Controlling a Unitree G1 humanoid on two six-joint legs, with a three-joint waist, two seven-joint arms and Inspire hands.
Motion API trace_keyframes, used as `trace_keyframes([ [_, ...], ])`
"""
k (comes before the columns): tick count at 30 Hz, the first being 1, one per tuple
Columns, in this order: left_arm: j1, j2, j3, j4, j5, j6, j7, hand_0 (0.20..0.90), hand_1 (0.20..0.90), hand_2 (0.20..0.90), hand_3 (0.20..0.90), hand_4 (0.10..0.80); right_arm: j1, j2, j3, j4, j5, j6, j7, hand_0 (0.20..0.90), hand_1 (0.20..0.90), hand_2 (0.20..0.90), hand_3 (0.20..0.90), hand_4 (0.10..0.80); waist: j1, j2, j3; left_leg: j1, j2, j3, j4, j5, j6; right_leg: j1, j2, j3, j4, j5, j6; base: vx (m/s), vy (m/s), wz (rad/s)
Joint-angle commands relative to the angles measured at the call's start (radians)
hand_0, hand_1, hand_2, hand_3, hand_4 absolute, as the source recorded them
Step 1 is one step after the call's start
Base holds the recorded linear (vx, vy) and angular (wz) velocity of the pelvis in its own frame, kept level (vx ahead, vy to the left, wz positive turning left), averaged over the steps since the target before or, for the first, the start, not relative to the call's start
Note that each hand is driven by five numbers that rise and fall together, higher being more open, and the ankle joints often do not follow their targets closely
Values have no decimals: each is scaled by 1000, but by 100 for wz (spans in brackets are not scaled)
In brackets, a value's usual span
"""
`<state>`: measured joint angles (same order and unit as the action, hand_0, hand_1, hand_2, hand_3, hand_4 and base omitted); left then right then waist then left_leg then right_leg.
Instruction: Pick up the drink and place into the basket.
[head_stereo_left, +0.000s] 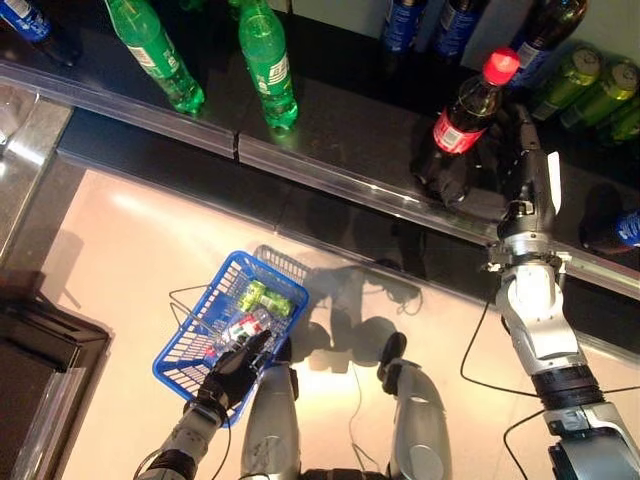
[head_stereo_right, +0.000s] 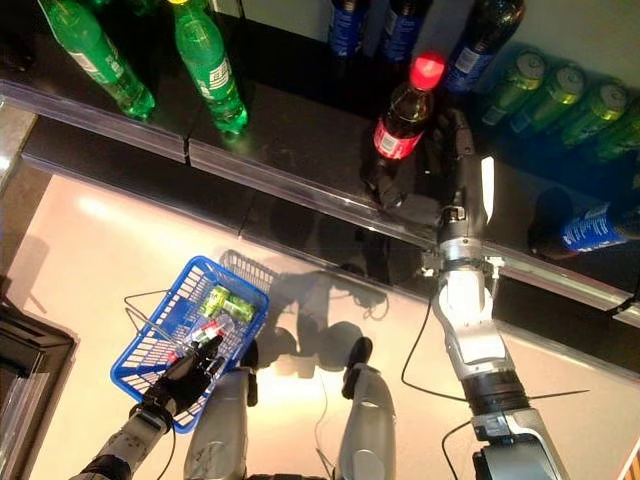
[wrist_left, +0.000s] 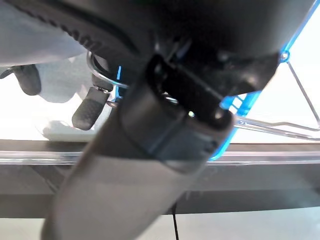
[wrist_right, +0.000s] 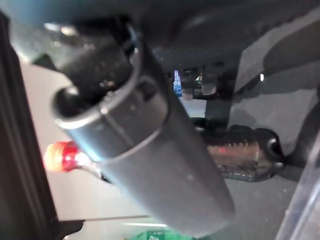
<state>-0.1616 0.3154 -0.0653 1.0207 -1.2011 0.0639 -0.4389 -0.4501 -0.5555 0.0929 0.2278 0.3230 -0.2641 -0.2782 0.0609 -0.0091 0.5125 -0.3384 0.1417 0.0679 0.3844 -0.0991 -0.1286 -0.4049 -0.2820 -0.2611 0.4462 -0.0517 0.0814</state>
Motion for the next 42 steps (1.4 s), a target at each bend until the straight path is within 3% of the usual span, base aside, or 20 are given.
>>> trace_keyframes([
  [1, 67, -17, -54, -118, 5, 25, -105, 300, 300, 300, 200, 100, -116, -106, -105, -29, 79, -58, -17, 900, 900, 900, 900, 800, 22, 18, -65, -12, -8, 13, -2, 59, 73, 51, -22, 5, -27, 30, 33, 33, -3, 2],
  [14, 52, 5, -91, -124, 23, 52, -104, 300, 300, 300, 200, 100, -290, -181, -52, 118, 106, 26, -14, 900, 900, 900, 900, 800, 50, 30, -59, -9, -29, -2, -2, 56, 83, 53, -31, -3, -26, 34, 33, 25, -5, 3],
  [42, 36, 3, -137, -137, 20, 60, -102, 300, 300, 300, 200, 100, -480, -181, 77, 205, 137, 120, 80, 900, 900, 900, 900, 800, 69, 52, -47, 17, -57, -7, -30, 60, 92, 60, -37, -15, -29, 35, 25, -2, 5, 2],
])
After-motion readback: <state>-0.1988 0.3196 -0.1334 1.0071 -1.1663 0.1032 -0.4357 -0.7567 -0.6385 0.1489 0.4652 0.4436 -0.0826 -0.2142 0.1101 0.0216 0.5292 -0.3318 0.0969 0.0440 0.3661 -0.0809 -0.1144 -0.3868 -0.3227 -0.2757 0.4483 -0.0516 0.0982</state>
